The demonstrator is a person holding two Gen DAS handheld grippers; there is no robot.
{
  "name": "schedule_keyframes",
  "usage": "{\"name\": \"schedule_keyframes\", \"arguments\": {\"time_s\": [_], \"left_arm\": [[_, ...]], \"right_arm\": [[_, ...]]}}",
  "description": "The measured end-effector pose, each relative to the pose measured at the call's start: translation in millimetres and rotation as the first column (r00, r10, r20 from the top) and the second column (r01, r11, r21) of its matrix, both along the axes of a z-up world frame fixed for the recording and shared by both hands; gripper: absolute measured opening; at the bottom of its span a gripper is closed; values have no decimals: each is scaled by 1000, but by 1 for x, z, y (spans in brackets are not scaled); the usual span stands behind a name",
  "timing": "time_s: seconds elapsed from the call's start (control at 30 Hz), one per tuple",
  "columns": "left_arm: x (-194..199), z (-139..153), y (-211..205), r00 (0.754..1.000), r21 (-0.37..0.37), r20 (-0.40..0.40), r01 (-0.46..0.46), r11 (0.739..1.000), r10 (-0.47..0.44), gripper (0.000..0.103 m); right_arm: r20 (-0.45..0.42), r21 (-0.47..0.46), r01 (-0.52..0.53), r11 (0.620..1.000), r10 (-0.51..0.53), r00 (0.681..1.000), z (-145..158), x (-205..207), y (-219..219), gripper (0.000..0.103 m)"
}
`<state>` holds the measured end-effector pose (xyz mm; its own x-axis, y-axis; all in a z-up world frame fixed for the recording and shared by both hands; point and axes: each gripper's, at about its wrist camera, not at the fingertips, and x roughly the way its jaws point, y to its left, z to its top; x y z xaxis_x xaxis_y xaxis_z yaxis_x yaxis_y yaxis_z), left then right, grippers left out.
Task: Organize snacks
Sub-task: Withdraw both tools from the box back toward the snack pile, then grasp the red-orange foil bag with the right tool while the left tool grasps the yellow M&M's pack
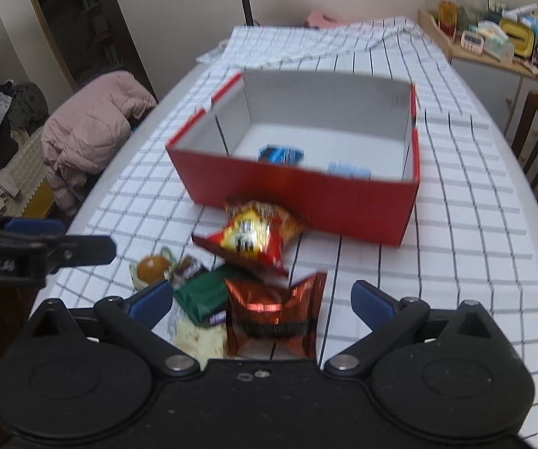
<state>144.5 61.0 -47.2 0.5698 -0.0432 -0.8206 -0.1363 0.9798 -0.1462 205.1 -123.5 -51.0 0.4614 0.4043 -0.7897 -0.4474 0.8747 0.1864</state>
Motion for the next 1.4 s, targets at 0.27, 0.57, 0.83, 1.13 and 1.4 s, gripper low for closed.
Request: {"name": "schedule_keyframes", "arguments": {"time_s": [0.27,0.57,0.83,1.13,1.4], "left_arm": [[-19,-40,2,993,-24,-113,-40,999,37,90],[-36,-78,-3,978,-44,-204,-62,997,52,90],[-40,-99,-6,963,-41,-262,-78,996,65,90],[-41,-113,-2,953,-37,-293,-87,996,72,89],[-43,-111,-8,962,-43,-269,-58,997,44,54]], "right_arm": [[-29,-50,-14,999,12,1000,-38,0,7,102],[-45,-82,-33,996,29,999,-63,7,16,101],[-48,-110,-43,993,38,998,-74,13,25,99],[-42,-132,-54,990,48,998,-78,15,30,89],[-15,-140,-55,989,53,998,-74,9,29,65]]}}
